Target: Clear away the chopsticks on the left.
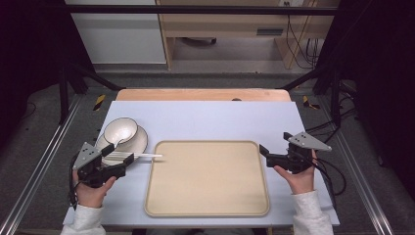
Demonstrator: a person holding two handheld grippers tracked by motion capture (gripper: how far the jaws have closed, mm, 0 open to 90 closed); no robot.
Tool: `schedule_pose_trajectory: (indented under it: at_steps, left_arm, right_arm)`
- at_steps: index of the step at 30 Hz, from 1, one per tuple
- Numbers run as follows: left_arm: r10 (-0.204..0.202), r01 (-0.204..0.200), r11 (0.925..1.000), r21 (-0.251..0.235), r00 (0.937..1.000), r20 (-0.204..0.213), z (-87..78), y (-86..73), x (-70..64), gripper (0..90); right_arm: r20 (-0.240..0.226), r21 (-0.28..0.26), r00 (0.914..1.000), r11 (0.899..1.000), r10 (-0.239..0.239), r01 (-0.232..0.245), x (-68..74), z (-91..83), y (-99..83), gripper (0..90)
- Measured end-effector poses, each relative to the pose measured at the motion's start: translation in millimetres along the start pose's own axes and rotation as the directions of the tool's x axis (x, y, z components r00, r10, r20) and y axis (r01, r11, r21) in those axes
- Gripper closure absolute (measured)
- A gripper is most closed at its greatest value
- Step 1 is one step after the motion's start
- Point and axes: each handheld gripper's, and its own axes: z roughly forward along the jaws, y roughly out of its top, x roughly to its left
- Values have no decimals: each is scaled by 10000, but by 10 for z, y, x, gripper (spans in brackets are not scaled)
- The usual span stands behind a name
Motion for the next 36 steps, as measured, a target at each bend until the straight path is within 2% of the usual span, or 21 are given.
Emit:
schedule_pose_trajectory:
  at_steps: [10,14,21,26,28,29,36]
  left_arm:
    - [61,-64,9998,183,9998,167,-39,-25,77,184]
    - [169,-183,9987,476,9994,297,-44,-57,147,189]
    - [348,-375,9946,973,9990,290,-50,-111,239,189]
    - [479,-519,9894,1353,9983,331,-69,-155,310,188]
    - [592,-618,9843,1654,9980,207,-49,-188,361,193]
    - [592,-618,9843,1654,9980,207,-49,-188,361,194]
    - [932,-896,9730,2129,9956,-65,83,-230,478,224]
  right_arm:
    - [8,90,10000,9999,55,-55,17,2,-8,41]
    - [0,166,10000,9999,22,-22,36,16,-10,41]
    - [-49,286,10000,9996,-54,55,63,29,-10,40]
    - [-96,282,9999,9996,-35,38,75,30,-6,40]
    - [-99,320,9999,9995,-20,23,82,39,-9,40]
    - [-99,320,9999,9995,-20,23,82,39,-9,40]
    - [-142,390,9999,9992,-56,62,94,73,-16,41]
